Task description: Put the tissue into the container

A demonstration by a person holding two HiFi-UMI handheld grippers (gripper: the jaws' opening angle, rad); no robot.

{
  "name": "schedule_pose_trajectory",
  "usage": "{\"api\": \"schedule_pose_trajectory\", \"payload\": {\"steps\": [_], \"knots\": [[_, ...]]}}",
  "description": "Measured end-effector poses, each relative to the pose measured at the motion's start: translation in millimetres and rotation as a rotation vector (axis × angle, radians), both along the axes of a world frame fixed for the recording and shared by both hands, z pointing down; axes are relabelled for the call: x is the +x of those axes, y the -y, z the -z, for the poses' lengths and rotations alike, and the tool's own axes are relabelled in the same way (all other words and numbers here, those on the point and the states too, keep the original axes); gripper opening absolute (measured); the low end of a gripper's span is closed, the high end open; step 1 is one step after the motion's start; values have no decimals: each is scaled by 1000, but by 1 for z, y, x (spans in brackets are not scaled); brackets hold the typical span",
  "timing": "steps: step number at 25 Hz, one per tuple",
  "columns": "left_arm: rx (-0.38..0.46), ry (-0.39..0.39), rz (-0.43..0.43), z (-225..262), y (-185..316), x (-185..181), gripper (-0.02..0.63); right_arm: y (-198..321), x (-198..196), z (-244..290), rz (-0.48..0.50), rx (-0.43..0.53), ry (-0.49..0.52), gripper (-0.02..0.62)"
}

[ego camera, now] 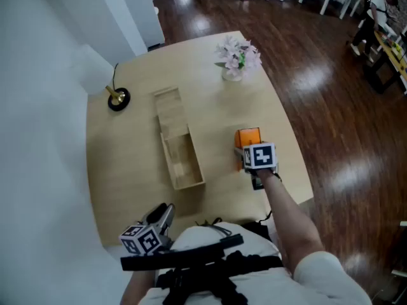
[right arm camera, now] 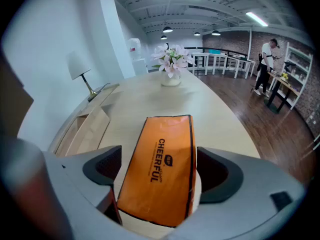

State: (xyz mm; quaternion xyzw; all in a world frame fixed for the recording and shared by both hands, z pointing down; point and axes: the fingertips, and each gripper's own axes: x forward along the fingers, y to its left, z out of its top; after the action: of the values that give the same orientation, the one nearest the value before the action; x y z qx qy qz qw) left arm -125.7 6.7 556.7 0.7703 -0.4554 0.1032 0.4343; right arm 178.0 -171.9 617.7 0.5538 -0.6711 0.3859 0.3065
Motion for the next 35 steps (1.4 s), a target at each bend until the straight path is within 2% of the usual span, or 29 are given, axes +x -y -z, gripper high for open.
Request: {"api": "schedule_pose_trajectory", "payload": {"steps": [2,4,8,12,15,21,26,35], "knots": [[2,10,2,-3,0,-4,156,6,13,5,-1,27,-67,462],[3,16,4,-4,1,-6,156,9,15,5,7,26,-85,462],[3,18,7,-2,-1,-6,156,14,0,-5,38,5,-22,462],[3,25,14,-4,-4,-10,156,19,-2,-15,38,6,-20,463],[1,26,20,-4,-6,-11,156,15,4,-25,9,-34,-24,463],[14,23,22,0,-8,-10,156,10,17,-33,-44,-46,54,446],[1,29,20,6,-9,-9,156,7,21,-19,-49,-9,39,396],[14,30,13,12,1,-5,155,2,26,9,-63,38,93,388]]}}
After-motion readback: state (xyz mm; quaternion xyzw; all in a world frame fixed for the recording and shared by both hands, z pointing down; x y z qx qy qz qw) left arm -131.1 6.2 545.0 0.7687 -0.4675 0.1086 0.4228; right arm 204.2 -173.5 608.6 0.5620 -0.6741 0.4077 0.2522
